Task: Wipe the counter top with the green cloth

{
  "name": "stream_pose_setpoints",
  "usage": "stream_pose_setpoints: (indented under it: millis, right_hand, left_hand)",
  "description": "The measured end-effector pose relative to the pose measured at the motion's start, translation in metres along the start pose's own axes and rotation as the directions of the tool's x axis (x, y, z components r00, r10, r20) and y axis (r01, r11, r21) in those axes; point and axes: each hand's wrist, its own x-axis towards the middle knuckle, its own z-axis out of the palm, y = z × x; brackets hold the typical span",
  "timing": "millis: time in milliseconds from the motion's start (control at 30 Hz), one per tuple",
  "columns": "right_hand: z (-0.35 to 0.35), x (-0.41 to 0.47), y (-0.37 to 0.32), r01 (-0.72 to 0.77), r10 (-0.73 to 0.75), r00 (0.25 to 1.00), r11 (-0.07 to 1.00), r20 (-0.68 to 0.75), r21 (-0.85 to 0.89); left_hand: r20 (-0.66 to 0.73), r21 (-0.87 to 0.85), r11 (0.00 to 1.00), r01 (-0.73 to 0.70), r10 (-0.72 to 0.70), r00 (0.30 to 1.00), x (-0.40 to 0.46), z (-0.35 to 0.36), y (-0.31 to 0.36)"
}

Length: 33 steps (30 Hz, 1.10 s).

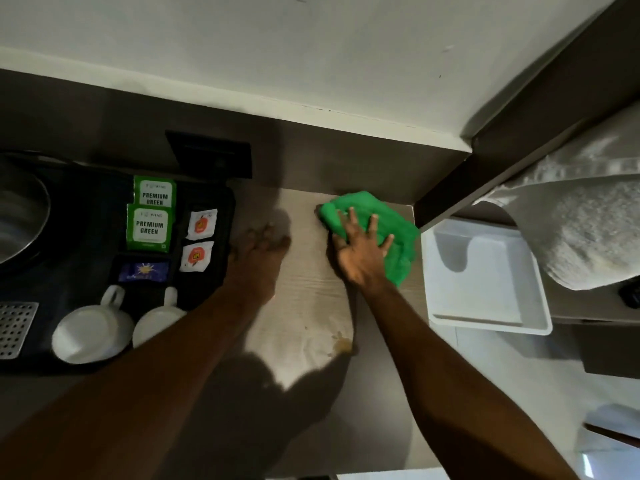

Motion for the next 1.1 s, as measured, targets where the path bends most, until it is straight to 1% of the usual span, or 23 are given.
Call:
stream_pose_setpoints:
  millis: [67, 100, 133, 200, 300, 367, 400, 467, 533, 567, 600, 667, 733, 767, 800, 833, 867, 900, 933, 967, 1000, 1033, 1100]
  right_hand:
    - [0.007, -0.013, 0.004, 0.203, -0.189, 0.976, 0.969, 0.107, -0.14]
    - [0.005, -0.018, 0.015, 0.246, -0.221, 0.964, 0.952, 0.149, -0.182]
    - [0.002, -0.021, 0.026, 0.246, -0.213, 0.964, 0.943, 0.162, -0.223]
    - [-0.002, -0.022, 0.042, 0.158, -0.125, 0.984, 0.945, 0.13, -0.285]
    - [0.003, -0.009, 0.025, -0.027, 0.046, 0.996, 0.974, 0.076, -0.225]
    - [0.015, -0.001, -0.005, -0.098, 0.106, 0.994, 0.981, 0.041, -0.167]
    - [0.02, 0.001, -0.021, -0.095, 0.101, 0.994, 0.985, 0.036, -0.144]
    - [0.031, -0.006, -0.044, 0.005, 0.002, 0.999, 0.988, 0.041, -0.157]
    - [0.035, -0.027, -0.038, 0.12, -0.109, 0.992, 0.961, 0.056, -0.25]
    - [0.032, -0.036, -0.022, 0.134, -0.123, 0.991, 0.947, 0.056, -0.291]
    - [0.024, -0.042, -0.003, 0.108, -0.097, 0.994, 0.947, 0.054, -0.303]
    - [0.001, -0.036, 0.027, -0.044, 0.049, 0.999, 0.963, 0.01, -0.266]
    - [-0.011, -0.005, 0.026, -0.234, 0.231, 0.972, 0.96, -0.035, -0.153]
    - [-0.009, 0.009, 0.013, -0.288, 0.285, 0.957, 0.95, -0.046, -0.121]
    - [0.0, 0.015, -0.006, -0.275, 0.271, 0.961, 0.953, -0.046, -0.13]
    - [0.013, 0.014, -0.023, -0.192, 0.188, 0.981, 0.967, -0.038, -0.166]
    - [0.027, 0.004, -0.036, -0.059, 0.06, 0.998, 0.976, -0.005, -0.212]
    - [0.037, -0.012, -0.04, 0.072, -0.06, 0.997, 0.965, 0.055, -0.253]
    - [0.042, -0.03, -0.031, 0.166, -0.143, 0.985, 0.943, 0.098, -0.287]
    - [0.038, -0.045, -0.013, 0.209, -0.18, 0.977, 0.926, 0.119, -0.313]
    - [0.028, -0.055, 0.009, 0.2, -0.168, 0.978, 0.927, 0.125, -0.318]
    - [0.015, -0.059, 0.029, 0.129, -0.101, 0.989, 0.94, 0.105, -0.316]
    - [-0.003, -0.047, 0.045, -0.101, 0.116, 0.992, 0.96, 0.042, -0.262]
  left_hand:
    - [0.031, 0.017, 0.999, -0.028, 0.028, 0.999, -0.003, -0.005, -0.003]
    - [0.074, 0.029, 0.999, -0.041, 0.038, 0.997, -0.003, -0.007, -0.005]
    - [0.116, 0.044, 0.998, -0.05, 0.045, 0.992, -0.003, -0.009, -0.006]
    - [0.143, 0.06, 0.997, -0.05, 0.041, 0.989, -0.006, -0.007, -0.006]
    - [0.073, 0.015, 0.999, -0.03, 0.029, 0.997, -0.009, -0.002, -0.005]
    - [-0.008, -0.011, 1.0, -0.022, 0.022, 1.0, -0.013, 0.001, -0.004]
    - [-0.043, -0.028, 0.999, -0.018, 0.017, 0.999, -0.015, 0.004, -0.004]
    - [-0.092, -0.085, 0.996, -0.001, -0.006, 0.996, -0.021, 0.009, -0.004]
    - [-0.093, -0.133, 0.991, 0.027, -0.039, 0.995, -0.025, 0.013, -0.005]
    - [-0.083, -0.133, 0.99, 0.038, -0.049, 0.995, -0.026, 0.014, -0.006]
    - [-0.07, -0.116, 0.993, 0.037, -0.045, 0.997, -0.026, 0.015, -0.008]
    - [-0.017, -0.057, 0.998, 0.011, -0.012, 1.0, -0.024, 0.015, -0.011]
    - [0.031, 0.006, 1.0, -0.008, 0.008, 0.999, -0.022, 0.017, -0.014]
    - [0.041, 0.036, 0.999, -0.014, 0.013, 0.999, -0.022, 0.018, -0.013]
    - [0.038, 0.063, 0.998, -0.024, 0.022, 0.999, -0.022, 0.019, -0.013]
    - [0.03, 0.086, 0.996, -0.036, 0.034, 0.999, -0.022, 0.019, -0.012]
    - [0.027, 0.099, 0.994, -0.044, 0.042, 0.999, -0.022, 0.017, -0.011]
    - [0.047, 0.11, 0.992, -0.052, 0.048, 0.998, -0.022, 0.014, -0.012]
    - [0.093, 0.131, 0.989, -0.069, 0.057, 0.994, -0.022, 0.01, -0.015]
    - [0.157, 0.164, 0.982, -0.093, 0.067, 0.985, -0.022, 0.007, -0.018]
    - [0.218, 0.201, 0.972, -0.118, 0.073, 0.973, -0.023, 0.007, -0.021]
    - [0.253, 0.229, 0.963, -0.14, 0.08, 0.964, -0.024, 0.008, -0.023]
    - [0.238, 0.231, 0.964, -0.129, 0.073, 0.969, -0.03, 0.018, -0.022]
